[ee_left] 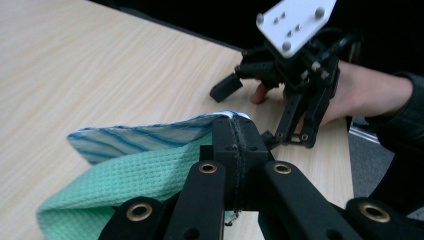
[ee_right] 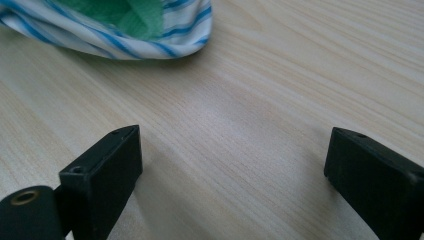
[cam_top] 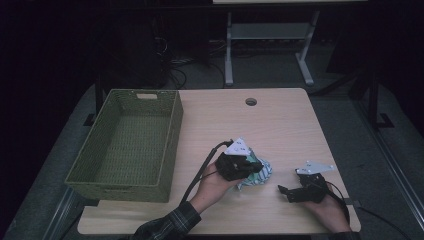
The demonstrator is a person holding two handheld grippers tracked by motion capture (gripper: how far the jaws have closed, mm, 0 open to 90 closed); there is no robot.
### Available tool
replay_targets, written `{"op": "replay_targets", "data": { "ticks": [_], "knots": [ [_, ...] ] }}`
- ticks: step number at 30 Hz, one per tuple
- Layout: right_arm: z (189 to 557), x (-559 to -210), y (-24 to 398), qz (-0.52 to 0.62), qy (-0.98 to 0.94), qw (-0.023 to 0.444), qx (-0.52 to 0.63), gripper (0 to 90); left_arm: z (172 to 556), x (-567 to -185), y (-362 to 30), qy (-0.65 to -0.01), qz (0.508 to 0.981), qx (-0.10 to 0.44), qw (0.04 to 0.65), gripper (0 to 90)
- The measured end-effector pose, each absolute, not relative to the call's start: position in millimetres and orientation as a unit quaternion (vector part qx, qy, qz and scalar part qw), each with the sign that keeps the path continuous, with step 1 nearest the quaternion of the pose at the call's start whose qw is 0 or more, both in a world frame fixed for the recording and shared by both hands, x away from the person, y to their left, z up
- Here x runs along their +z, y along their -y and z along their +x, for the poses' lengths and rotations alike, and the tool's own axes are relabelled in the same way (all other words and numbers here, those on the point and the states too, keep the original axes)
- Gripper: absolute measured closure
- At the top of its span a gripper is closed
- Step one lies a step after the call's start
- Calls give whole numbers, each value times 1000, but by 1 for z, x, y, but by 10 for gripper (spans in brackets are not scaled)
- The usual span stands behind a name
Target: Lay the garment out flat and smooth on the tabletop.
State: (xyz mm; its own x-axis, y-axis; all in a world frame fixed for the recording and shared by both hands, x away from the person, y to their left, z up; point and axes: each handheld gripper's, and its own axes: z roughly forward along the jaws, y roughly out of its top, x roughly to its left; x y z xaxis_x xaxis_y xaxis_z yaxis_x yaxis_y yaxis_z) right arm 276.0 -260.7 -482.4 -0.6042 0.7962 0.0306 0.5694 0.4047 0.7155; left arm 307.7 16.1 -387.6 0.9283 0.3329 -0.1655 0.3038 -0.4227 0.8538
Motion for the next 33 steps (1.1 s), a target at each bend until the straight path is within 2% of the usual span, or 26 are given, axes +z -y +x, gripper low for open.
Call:
{"op": "replay_targets", "data": {
  "ticks": [8, 11, 16, 18, 24, 30, 33],
  "knots": [
    [276, -482, 260, 418, -821, 160, 355, 94, 315, -368, -24, -187, 834, 30, 518, 894],
    [274, -479, 260, 415, -823, 158, 354, 224, 316, -363, -26, -185, 831, 34, 524, 894],
    [273, -472, 256, 401, -825, 160, 364, 277, 317, -358, -29, -185, 827, 31, 531, 894],
    [274, -462, 254, 381, -818, 164, 398, 326, 317, -357, -31, -184, 824, 32, 534, 894],
    [281, -451, 248, 358, -811, 137, 441, 339, 317, -356, -31, -184, 823, 29, 537, 894],
    [286, -445, 247, 337, -810, 135, 460, 335, 318, -355, -33, -182, 822, 30, 539, 894],
    [293, -441, 245, 322, -811, 132, 470, 447, 317, -354, -34, -182, 822, 30, 539, 894]
  ]
}}
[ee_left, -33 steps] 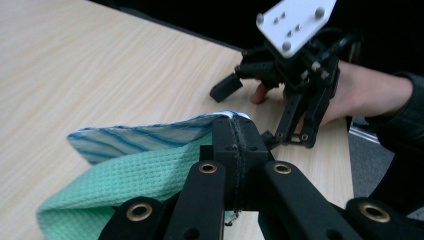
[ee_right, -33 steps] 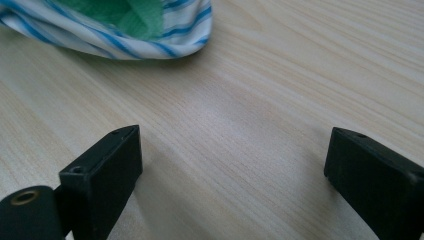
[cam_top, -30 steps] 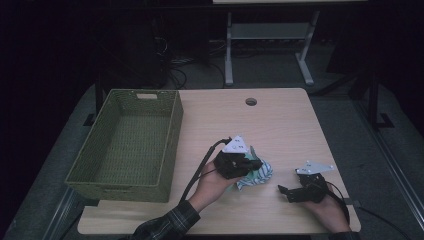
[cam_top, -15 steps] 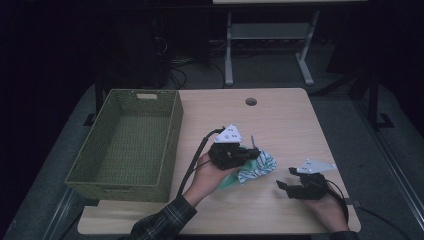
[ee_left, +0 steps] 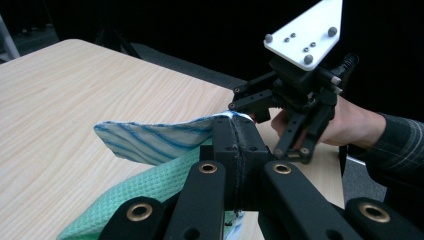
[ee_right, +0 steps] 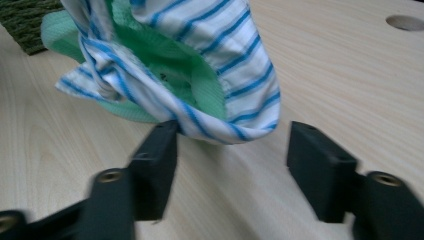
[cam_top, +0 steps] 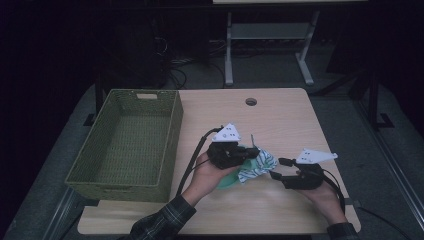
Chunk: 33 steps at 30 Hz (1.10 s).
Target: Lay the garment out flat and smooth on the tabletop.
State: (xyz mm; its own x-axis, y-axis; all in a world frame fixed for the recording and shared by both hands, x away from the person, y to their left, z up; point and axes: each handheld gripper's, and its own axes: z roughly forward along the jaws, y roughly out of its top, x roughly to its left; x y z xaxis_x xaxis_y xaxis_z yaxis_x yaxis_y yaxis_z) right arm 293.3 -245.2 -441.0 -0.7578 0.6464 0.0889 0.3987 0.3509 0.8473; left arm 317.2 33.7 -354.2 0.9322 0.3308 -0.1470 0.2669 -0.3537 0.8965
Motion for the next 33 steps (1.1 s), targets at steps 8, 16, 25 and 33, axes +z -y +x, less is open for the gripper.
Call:
{"op": "replay_targets", "data": {
  "ticks": [8, 16, 25, 33],
  "knots": [
    [293, -439, 245, 306, -810, 127, 484, 639, 317, -353, -35, -181, 822, 29, 539, 895],
    [292, -433, 239, 288, -806, 132, 500, 496, 317, -352, -35, -180, 822, 28, 540, 895],
    [300, -433, 227, 270, -818, 114, 495, 868, 320, -352, -39, -186, 819, 28, 543, 895],
    [300, -416, 239, 283, -807, 113, 506, 892, 319, -343, -44, -188, 809, 35, 556, 895]
  ]
}}
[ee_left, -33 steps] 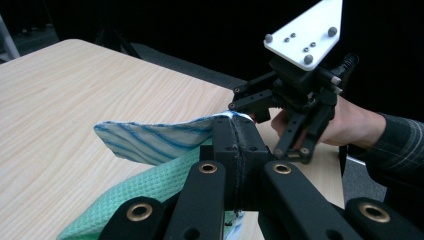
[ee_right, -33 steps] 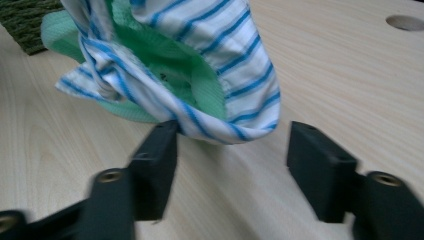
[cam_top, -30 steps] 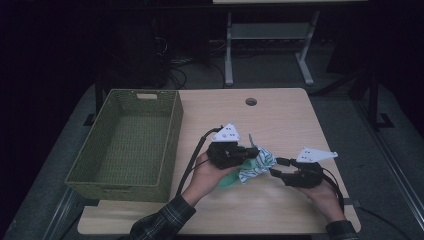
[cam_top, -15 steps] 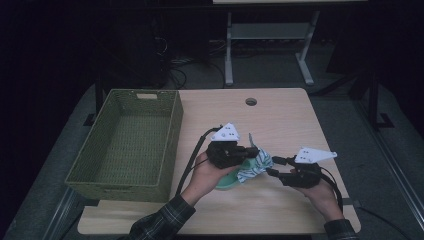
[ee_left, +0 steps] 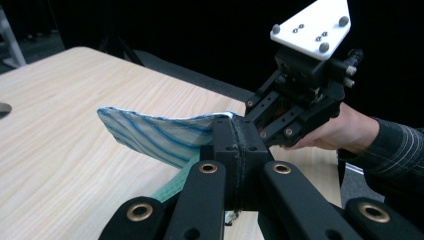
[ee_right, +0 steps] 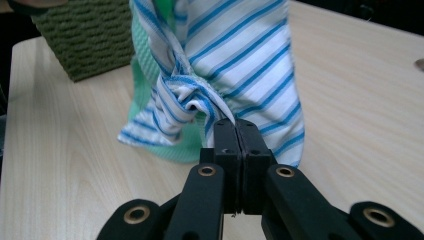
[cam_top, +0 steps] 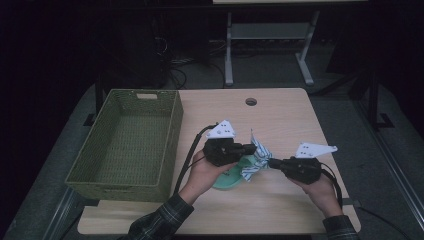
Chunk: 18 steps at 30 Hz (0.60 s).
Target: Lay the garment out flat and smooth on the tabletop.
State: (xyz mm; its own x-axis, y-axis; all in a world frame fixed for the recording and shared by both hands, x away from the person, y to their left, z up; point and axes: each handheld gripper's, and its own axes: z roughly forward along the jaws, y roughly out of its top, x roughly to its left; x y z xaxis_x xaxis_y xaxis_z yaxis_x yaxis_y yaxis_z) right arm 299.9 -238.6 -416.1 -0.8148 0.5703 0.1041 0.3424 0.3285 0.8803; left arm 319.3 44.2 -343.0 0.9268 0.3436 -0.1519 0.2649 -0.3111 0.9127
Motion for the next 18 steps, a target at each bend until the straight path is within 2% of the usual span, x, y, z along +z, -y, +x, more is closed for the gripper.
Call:
{"op": "replay_targets", "data": {
  "ticks": [10, 18],
  "knots": [
    [308, -380, 246, 285, -801, 109, 515, 893, 324, -328, -56, -200, 791, 53, 576, 895],
    [313, -342, 246, 276, -792, 142, 527, 896, 323, -315, -68, -200, 782, 71, 587, 896]
  ]
}}
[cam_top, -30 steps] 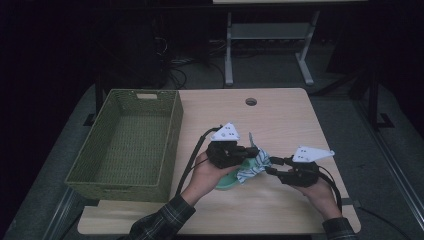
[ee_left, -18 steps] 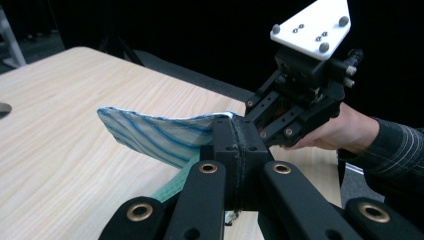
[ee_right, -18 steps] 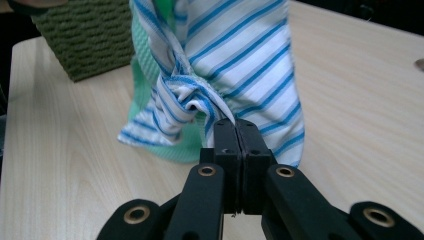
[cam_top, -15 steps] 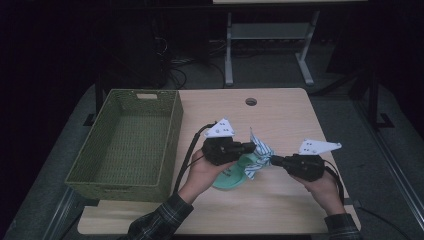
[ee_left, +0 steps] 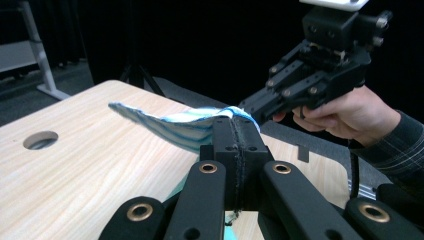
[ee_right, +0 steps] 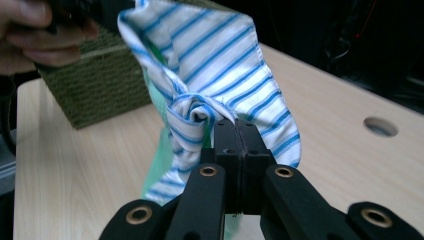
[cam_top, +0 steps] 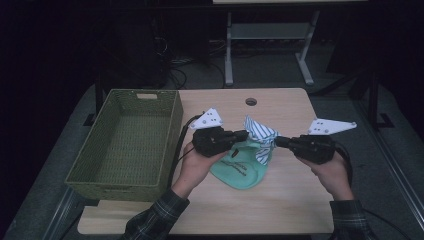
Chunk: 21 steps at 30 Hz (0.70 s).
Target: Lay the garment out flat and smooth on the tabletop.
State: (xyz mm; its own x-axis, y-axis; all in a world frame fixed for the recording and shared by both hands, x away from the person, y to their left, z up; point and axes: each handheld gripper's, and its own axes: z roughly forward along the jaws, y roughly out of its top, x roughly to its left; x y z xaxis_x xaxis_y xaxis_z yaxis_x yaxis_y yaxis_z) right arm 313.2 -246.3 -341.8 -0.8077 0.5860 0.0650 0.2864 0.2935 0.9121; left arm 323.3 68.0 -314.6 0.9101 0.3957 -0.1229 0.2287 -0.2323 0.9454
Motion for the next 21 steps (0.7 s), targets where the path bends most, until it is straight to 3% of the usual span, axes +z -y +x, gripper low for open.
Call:
{"op": "replay_targets", "data": {
  "ticks": [15, 21],
  "knots": [
    [289, -287, 244, 240, -778, 178, 553, 897, 296, -284, -80, -182, 766, 90, 610, 896],
    [289, -282, 242, 236, -785, 183, 543, 896, 296, -283, -81, -190, 771, 97, 600, 895]
  ]
}}
